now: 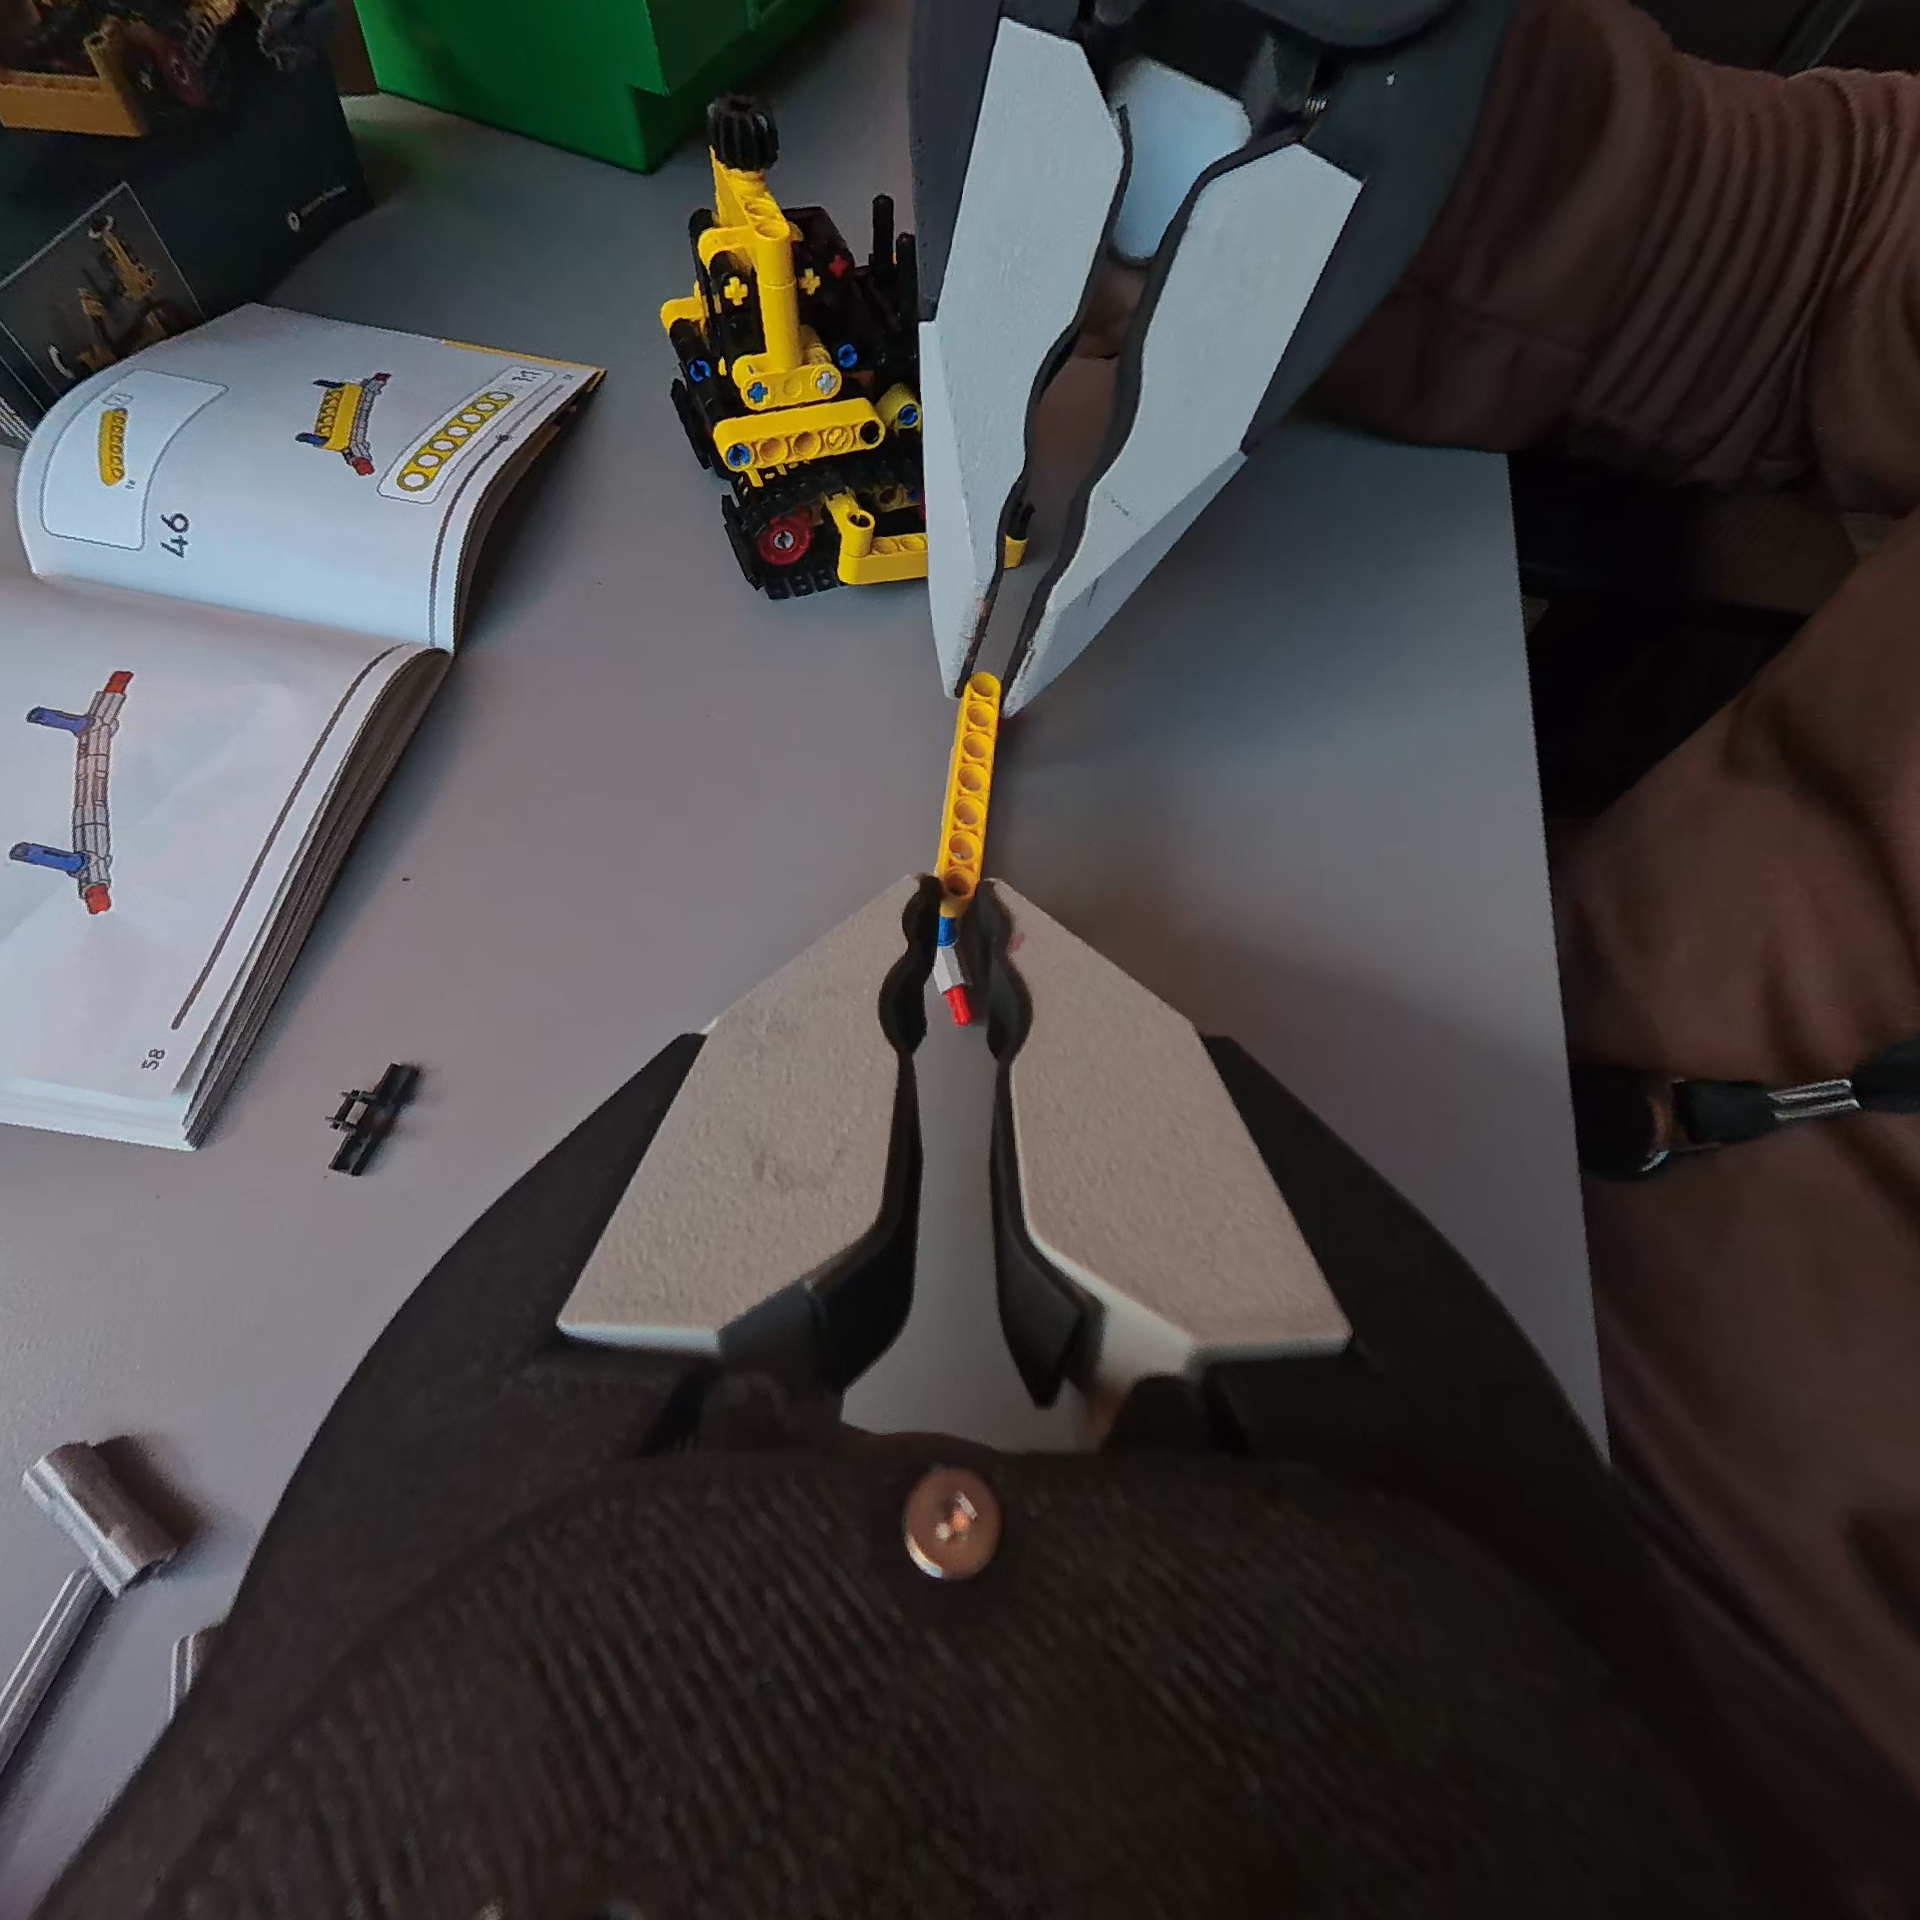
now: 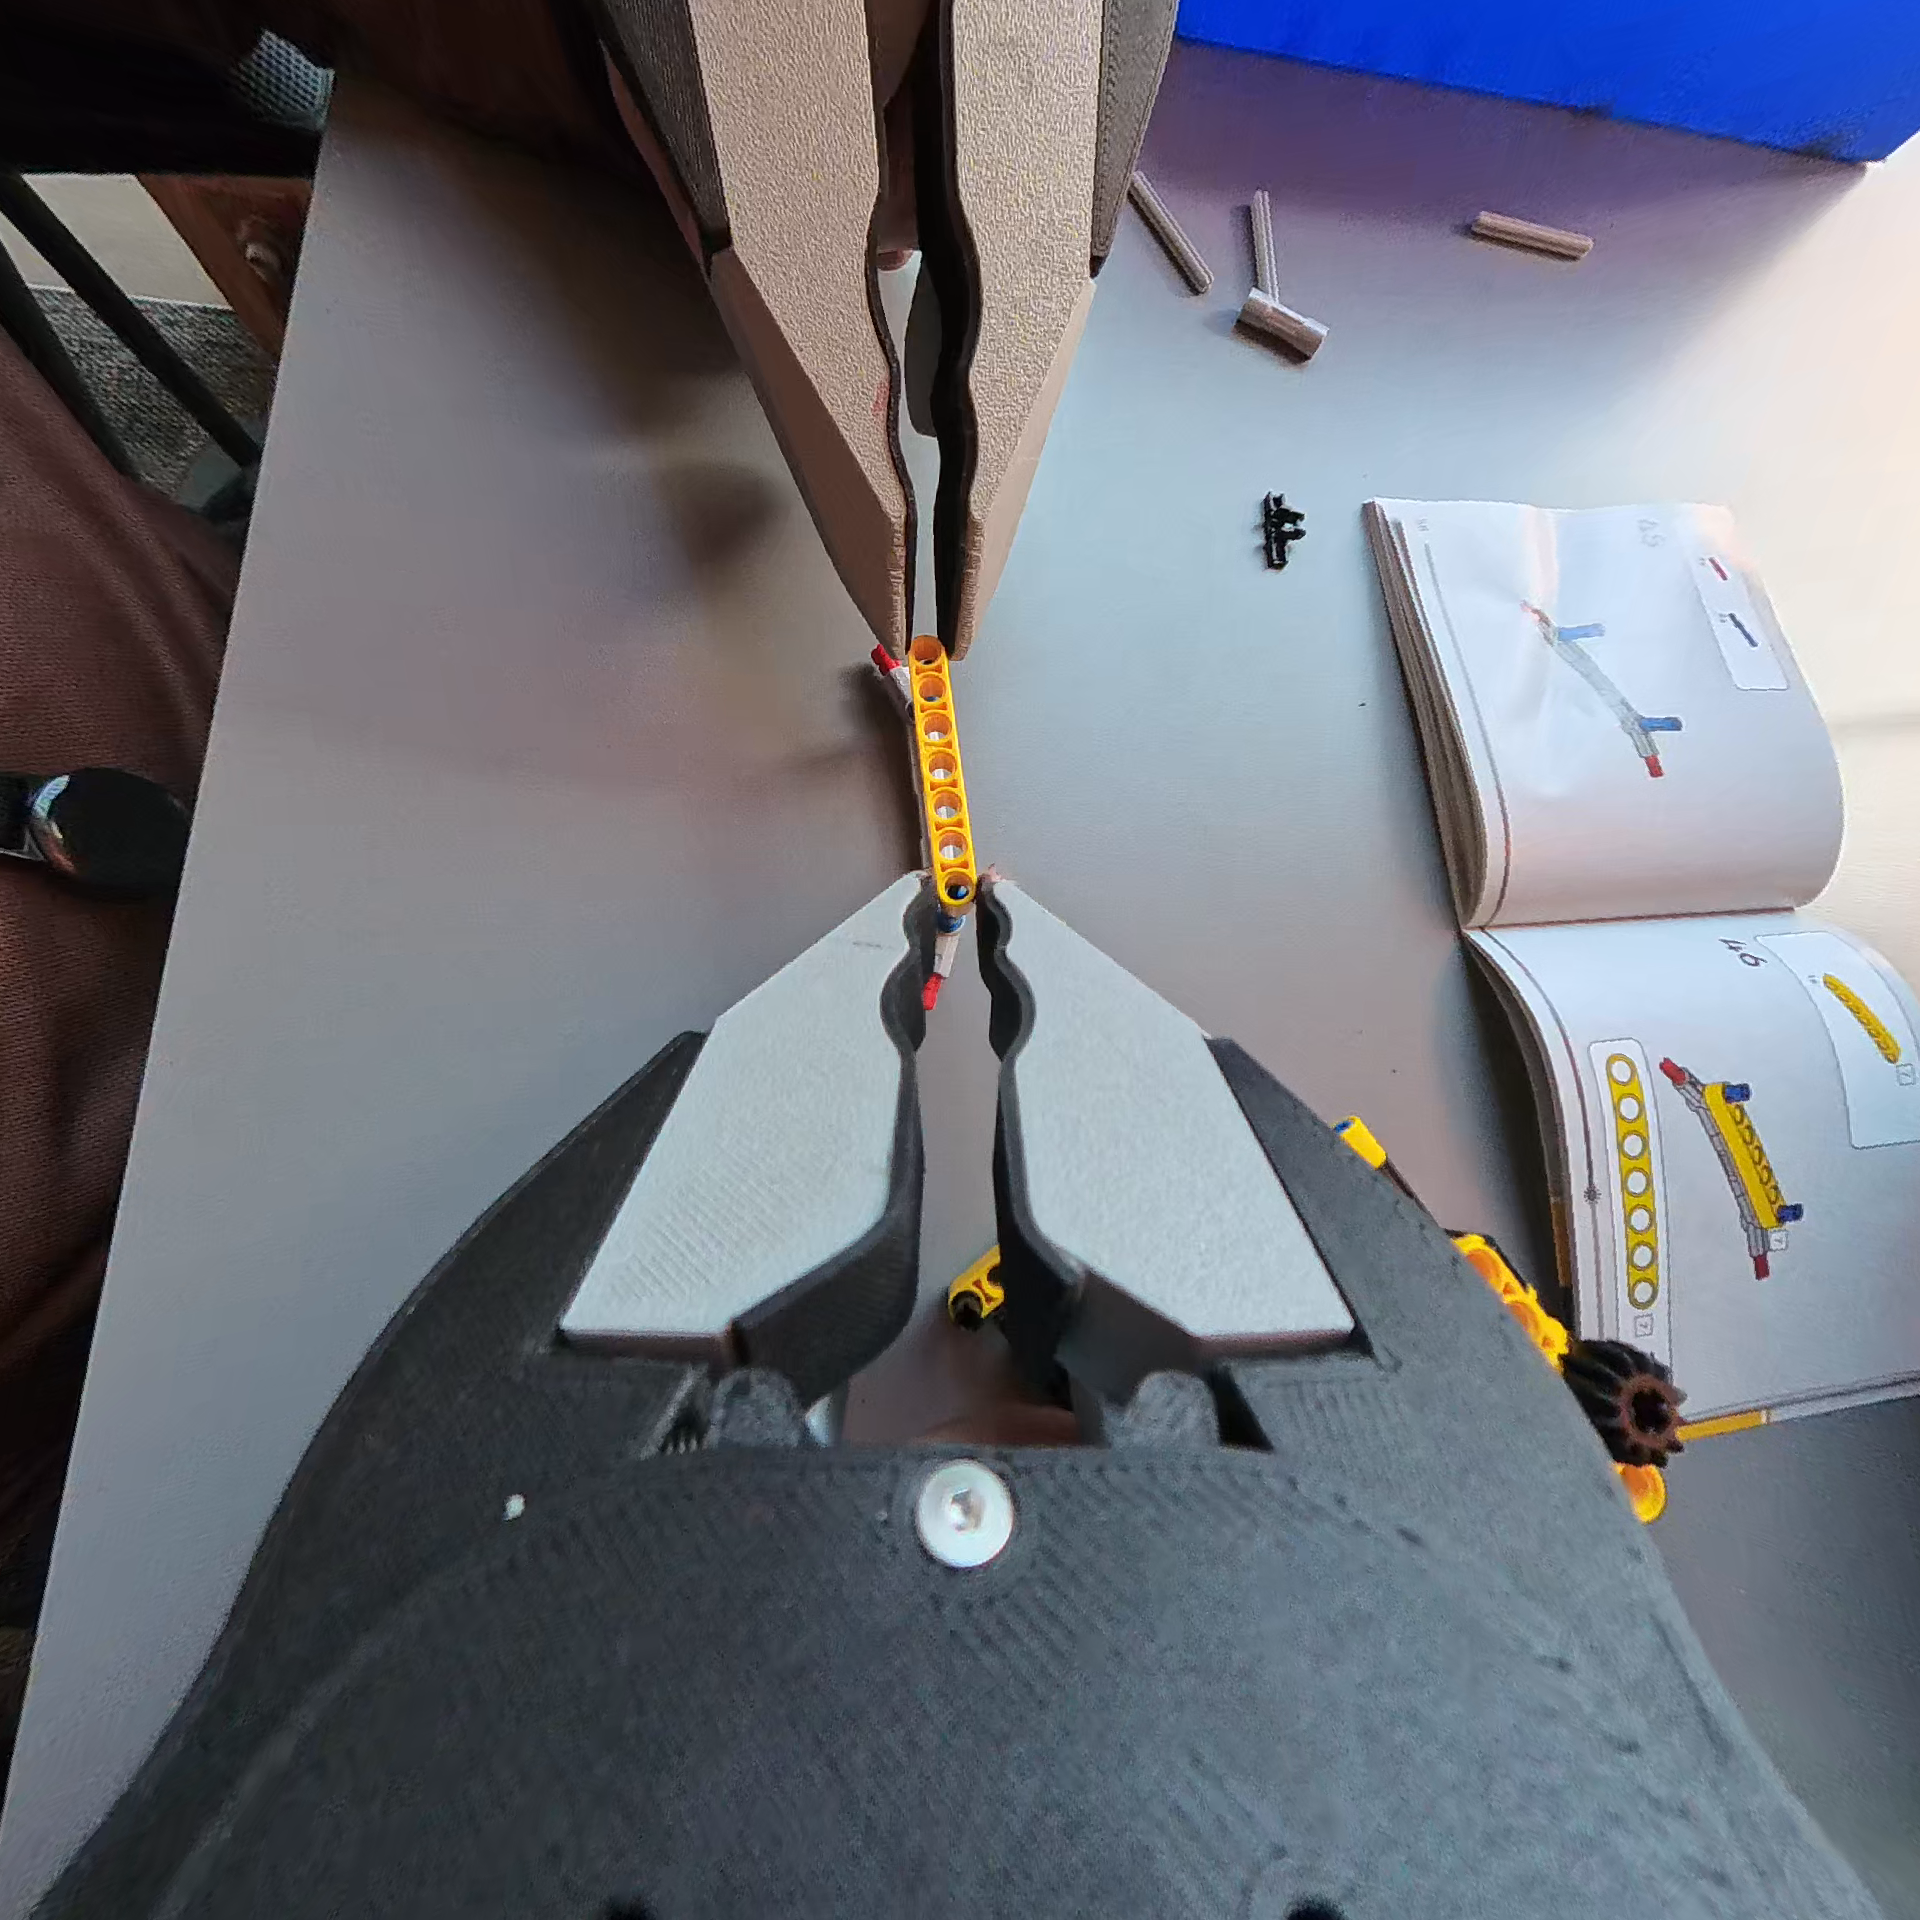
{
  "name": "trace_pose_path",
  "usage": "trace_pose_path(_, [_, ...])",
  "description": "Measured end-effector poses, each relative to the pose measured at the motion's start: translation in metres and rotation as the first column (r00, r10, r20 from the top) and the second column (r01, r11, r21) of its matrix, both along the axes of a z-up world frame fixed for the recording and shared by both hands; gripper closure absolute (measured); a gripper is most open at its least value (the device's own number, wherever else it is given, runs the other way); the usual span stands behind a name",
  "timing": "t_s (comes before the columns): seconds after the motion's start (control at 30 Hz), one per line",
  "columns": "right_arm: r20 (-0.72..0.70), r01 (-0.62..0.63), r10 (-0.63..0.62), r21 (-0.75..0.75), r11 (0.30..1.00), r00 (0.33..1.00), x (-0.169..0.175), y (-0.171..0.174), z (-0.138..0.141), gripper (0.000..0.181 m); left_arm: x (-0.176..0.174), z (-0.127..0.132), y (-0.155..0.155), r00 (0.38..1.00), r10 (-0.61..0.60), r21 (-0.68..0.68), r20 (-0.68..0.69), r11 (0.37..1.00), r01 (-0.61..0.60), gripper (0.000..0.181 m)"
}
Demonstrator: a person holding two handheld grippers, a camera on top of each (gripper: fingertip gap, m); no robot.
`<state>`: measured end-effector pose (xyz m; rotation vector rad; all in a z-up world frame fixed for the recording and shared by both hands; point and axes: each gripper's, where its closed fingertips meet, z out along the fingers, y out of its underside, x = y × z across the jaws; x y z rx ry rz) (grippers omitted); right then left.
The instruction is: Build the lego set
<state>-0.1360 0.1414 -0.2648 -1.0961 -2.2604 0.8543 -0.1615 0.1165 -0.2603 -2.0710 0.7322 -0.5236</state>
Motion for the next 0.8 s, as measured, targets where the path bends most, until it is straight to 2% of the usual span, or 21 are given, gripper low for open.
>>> trace_pose_path(0.4, [0.021, -0.033, 0.034, -0.007, 0.999, 0.999, -0.0004, 0.0008, -0.0015, 0.177, 0.0005, -0.0002, 0.0001, 1.0, 0.005, 0.017, -0.022, 1.0, -0.005, 0.178])
trace_pose_path(0.63, [0.049, -0.061, 0.057, 0.073, 0.995, 0.997, -0.0031, 0.0051, -0.0026, 0.177, -0.0028, -0.0008, 0.0035, 0.999, 0.037, 0.024, -0.035, 0.999, -0.036, 0.178])
trace_pose_path(0.8, [0.043, -0.078, 0.076, 0.048, 0.996, 0.996, -0.0001, 0.0014, -0.0024, 0.177, 0.0001, -0.0008, 0.0003, 0.999, 0.012, 0.021, -0.031, 1.0, -0.012, 0.178])
